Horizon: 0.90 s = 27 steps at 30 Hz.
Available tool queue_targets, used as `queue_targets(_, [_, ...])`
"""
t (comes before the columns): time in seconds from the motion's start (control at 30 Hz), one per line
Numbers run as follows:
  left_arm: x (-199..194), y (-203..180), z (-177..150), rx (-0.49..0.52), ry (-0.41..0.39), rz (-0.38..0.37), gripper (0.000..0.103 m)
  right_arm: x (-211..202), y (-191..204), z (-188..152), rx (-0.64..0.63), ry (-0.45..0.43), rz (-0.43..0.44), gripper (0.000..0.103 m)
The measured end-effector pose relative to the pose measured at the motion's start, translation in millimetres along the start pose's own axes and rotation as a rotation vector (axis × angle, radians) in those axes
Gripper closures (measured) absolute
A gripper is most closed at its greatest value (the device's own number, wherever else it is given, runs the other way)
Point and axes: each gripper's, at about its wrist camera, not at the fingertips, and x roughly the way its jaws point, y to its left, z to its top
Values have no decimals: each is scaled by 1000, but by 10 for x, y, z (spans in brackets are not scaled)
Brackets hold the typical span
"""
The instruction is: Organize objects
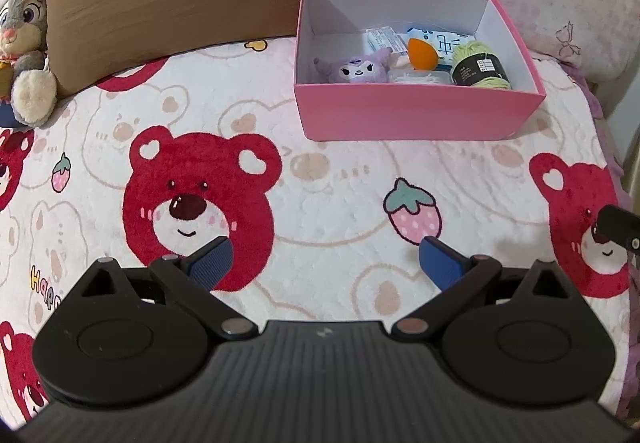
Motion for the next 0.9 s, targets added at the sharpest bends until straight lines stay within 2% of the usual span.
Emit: queue_targets(0.9, [-70, 2, -45, 11, -4, 10, 2, 9, -54, -21, 10, 20, -23, 7])
